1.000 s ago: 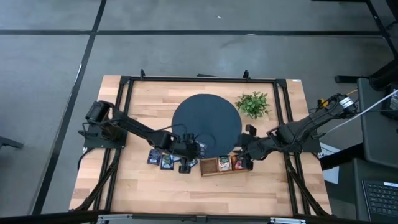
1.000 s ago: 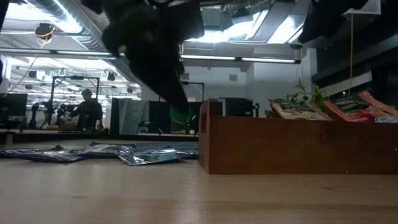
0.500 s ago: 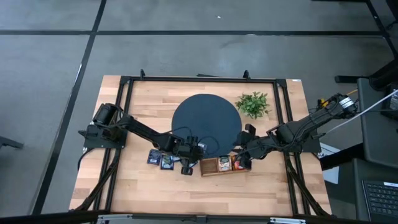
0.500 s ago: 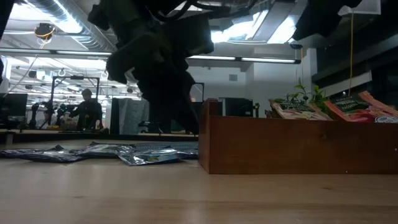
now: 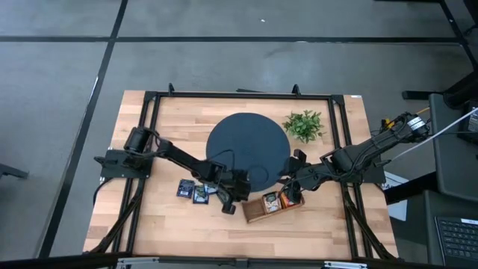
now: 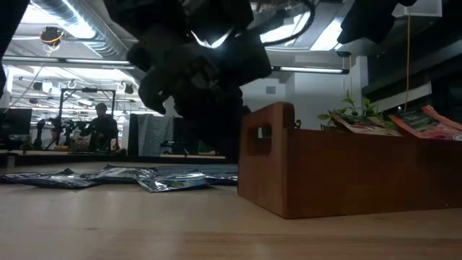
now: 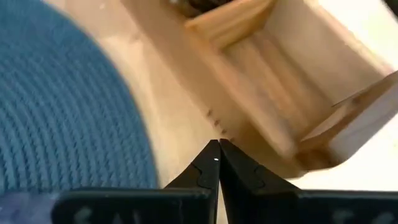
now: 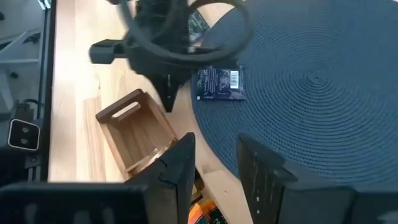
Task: Pick & Place Tea
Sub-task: Adjust the wooden organizer, then put the purple tea bag into the left section of the wooden organizer
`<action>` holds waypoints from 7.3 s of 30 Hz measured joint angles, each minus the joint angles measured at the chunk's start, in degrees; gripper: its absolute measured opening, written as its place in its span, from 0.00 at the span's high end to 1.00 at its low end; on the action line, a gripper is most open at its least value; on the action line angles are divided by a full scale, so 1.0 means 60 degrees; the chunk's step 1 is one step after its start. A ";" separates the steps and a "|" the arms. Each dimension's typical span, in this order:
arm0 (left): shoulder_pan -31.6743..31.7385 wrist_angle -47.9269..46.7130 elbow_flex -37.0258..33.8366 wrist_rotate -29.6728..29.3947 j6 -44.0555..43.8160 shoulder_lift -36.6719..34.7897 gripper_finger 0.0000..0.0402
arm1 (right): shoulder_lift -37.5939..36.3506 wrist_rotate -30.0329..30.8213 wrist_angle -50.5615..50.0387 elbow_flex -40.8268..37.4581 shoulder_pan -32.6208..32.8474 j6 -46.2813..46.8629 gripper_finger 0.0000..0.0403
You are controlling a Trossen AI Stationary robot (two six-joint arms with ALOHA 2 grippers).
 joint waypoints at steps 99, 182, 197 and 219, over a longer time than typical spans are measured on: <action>-0.0760 -0.4901 -0.0004 -0.1214 -0.4180 -0.1900 0.99 | 0.4272 -0.5639 0.5075 -0.0299 -0.3349 -0.3850 0.71; -0.0206 -0.2695 0.0022 -0.4269 -0.6514 0.0063 0.99 | 0.6182 -0.8351 0.5542 -0.0298 -0.5381 -0.2134 0.80; -0.0350 -0.3286 -0.0102 -0.4310 -0.5926 -0.0814 0.97 | 0.6145 -0.8636 0.5652 -0.0284 -0.5518 -0.2764 0.99; -0.1012 -0.4131 -0.0033 -0.8493 -0.6969 -0.2257 0.99 | 0.2925 -0.6583 0.2702 -0.0080 -0.5778 -0.4348 0.99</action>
